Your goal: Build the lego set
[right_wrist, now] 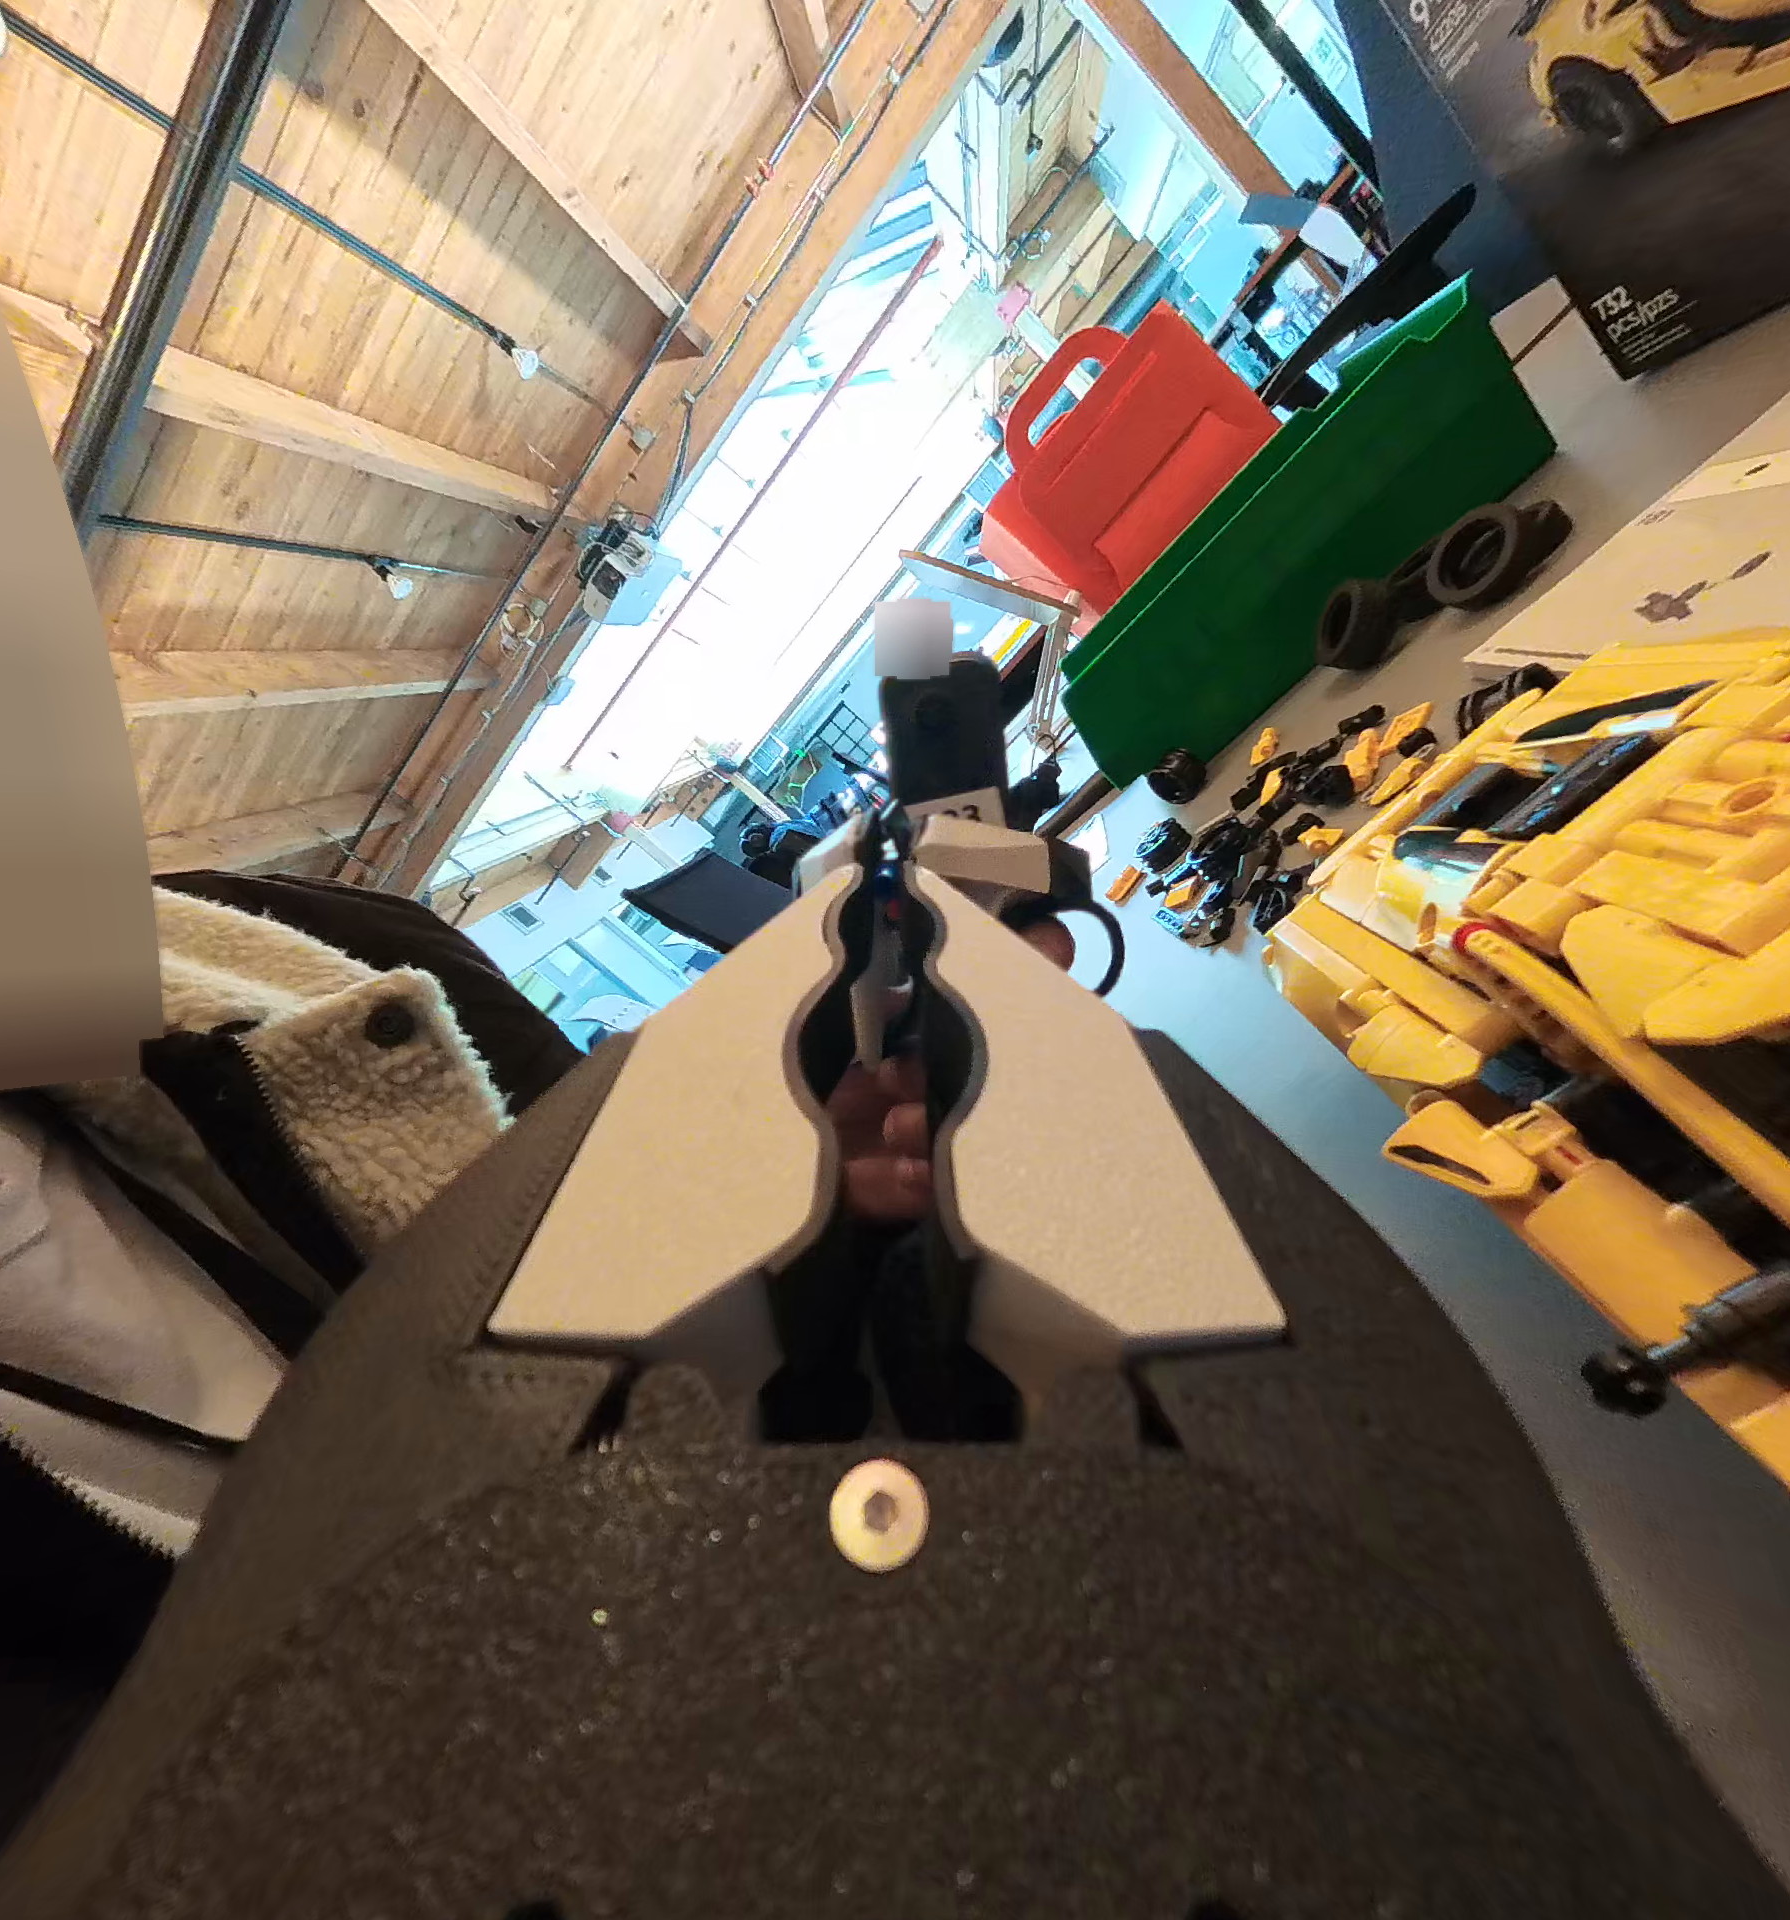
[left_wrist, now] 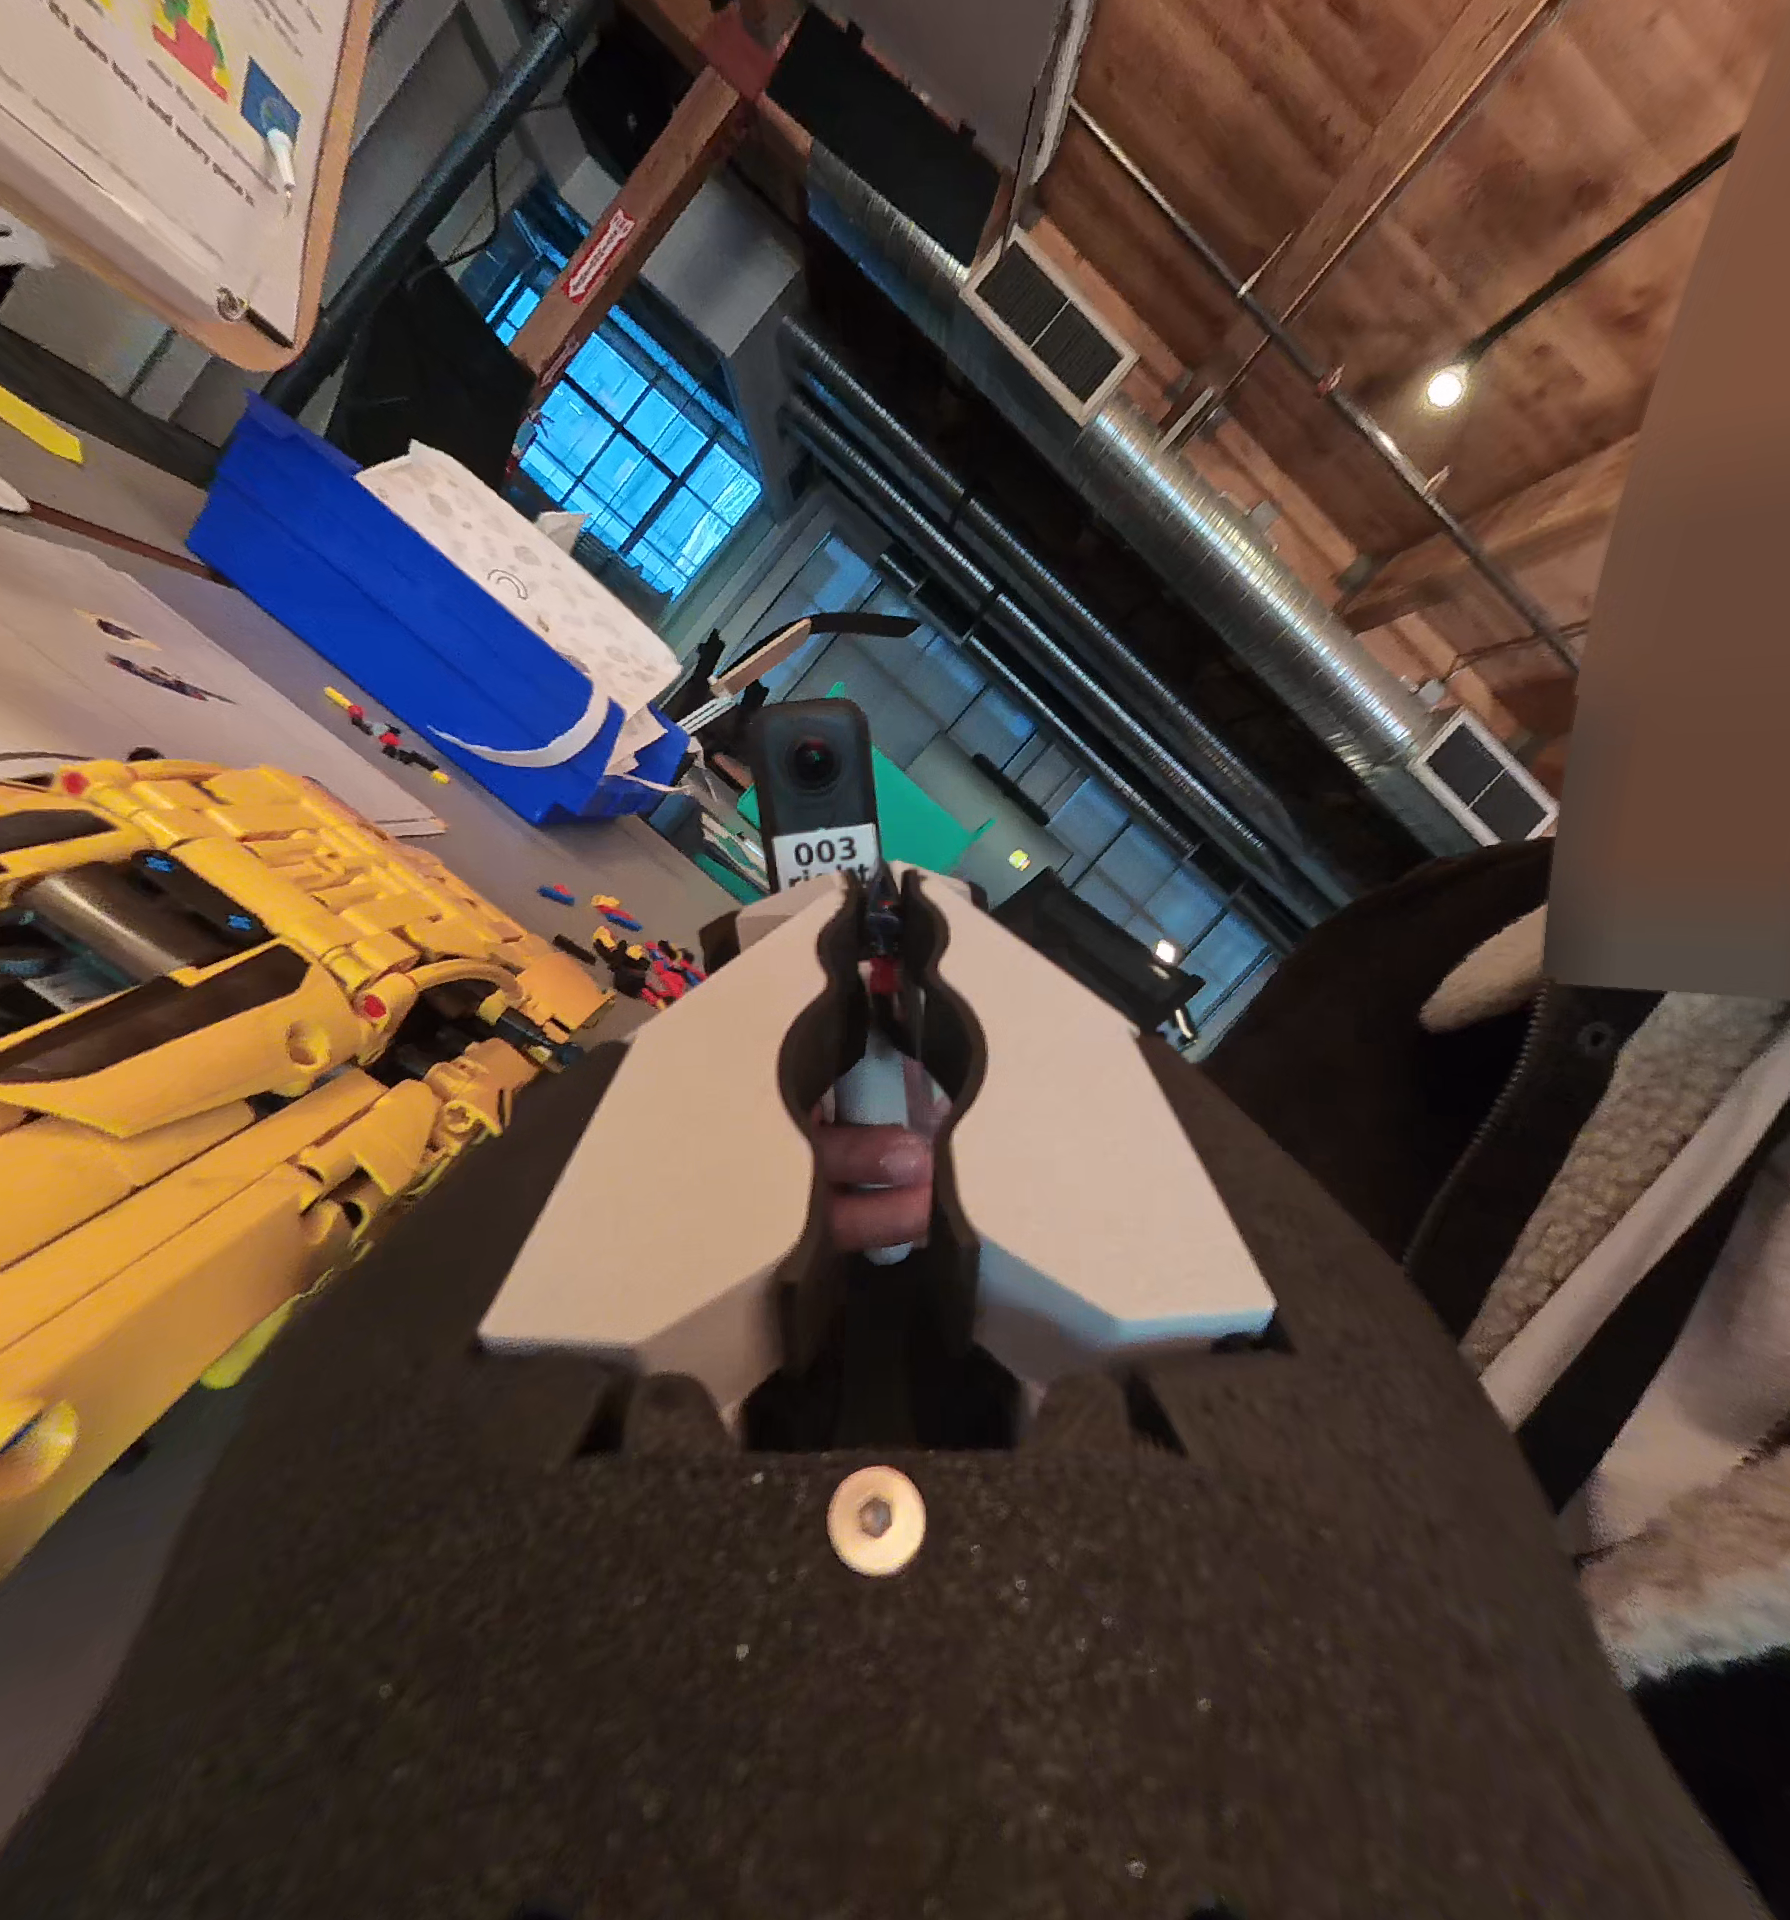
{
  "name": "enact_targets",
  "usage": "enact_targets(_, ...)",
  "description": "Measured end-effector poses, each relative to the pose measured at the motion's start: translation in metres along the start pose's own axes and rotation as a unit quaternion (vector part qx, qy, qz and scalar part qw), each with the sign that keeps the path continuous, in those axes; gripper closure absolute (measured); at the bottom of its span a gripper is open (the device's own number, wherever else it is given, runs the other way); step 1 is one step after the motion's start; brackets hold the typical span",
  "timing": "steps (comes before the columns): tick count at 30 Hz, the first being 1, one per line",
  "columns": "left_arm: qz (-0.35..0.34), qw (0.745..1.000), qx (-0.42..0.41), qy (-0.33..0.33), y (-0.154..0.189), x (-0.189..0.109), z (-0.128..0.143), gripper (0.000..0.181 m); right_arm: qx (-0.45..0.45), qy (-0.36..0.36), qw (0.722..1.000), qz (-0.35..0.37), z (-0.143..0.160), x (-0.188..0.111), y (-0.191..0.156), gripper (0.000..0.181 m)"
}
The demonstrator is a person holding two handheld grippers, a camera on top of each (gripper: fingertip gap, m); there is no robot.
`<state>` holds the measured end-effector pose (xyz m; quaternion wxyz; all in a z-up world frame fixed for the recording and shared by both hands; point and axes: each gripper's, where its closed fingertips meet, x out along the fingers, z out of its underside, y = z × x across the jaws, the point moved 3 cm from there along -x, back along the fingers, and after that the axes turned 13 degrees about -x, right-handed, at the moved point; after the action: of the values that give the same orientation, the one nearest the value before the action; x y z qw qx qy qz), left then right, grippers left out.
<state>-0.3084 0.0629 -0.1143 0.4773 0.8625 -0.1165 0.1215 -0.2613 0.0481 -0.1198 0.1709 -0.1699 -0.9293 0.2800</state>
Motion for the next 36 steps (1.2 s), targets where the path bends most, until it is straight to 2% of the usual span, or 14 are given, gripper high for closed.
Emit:
enact_targets(2,0.004,1.0,-0.014,0.006,-0.001,0.0,-0.001,0.173,0.014,0.0,1.0,0.001,0.0,0.0,0.002,0.179)
enact_targets(6,0.016,0.999,-0.022,0.036,0.0,-0.004,-0.01,0.165,0.04,0.053,0.998,0.0,-0.011,-0.006,0.006,0.179)
enact_targets(9,0.005,1.0,-0.007,0.019,0.0,0.0,-0.005,0.169,0.051,0.064,0.997,0.001,-0.012,-0.009,0.008,0.179)
enact_targets(11,-0.004,1.0,0.005,0.008,0.0,0.003,-0.001,0.176,0.031,0.052,0.998,0.005,-0.011,-0.007,0.005,0.179)
enact_targets(16,-0.008,1.0,0.01,0.028,0.0,-0.002,-0.007,0.178,-0.004,0.011,1.0,0.015,0.001,0.002,0.001,0.179)
enact_targets(22,-0.011,1.0,0.018,0.014,0.0,-0.004,-0.004,0.181,0.004,-0.01,1.0,0.008,0.004,0.001,0.002,0.179)
enact_targets(26,-0.011,1.0,0.014,0.007,-0.001,-0.006,-0.004,0.181,-0.02,-0.041,0.999,0.016,-0.007,-0.017,0.007,0.162)
enact_targets(28,-0.02,1.0,0.013,-0.008,-0.004,-0.004,0.001,0.181,-0.039,-0.047,0.998,0.027,-0.012,-0.025,0.01,0.181)
enact_targets(32,-0.053,0.998,0.015,0.008,-0.012,-0.009,-0.005,0.181,-0.055,-0.074,0.995,0.044,-0.008,-0.028,0.013,0.181)
enact_targets(34,-0.095,0.995,0.032,0.024,-0.019,-0.017,-0.012,0.181,-0.079,-0.095,0.99,0.07,-0.007,-0.033,0.017,0.181)
enact_targets(36,-0.124,0.99,0.048,0.038,-0.023,-0.025,-0.019,0.181,-0.125,-0.157,0.975,0.097,0.005,-0.036,0.019,0.181)
